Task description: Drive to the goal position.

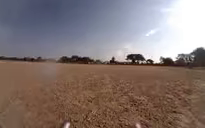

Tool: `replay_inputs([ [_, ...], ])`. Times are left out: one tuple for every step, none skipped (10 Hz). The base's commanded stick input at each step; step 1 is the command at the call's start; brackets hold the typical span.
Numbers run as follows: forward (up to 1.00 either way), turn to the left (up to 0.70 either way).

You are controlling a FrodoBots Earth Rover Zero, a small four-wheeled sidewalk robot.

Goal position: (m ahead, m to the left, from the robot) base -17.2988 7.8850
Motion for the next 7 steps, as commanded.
replay_inputs([
  [0.0, 0.45],
  [0.0, 0.45],
  [0.0, 0.45],
  [0.0, 0.45],
  [0.0, 0.45],
  [0.0, 0.45],
  [0.0, 0.45],
])
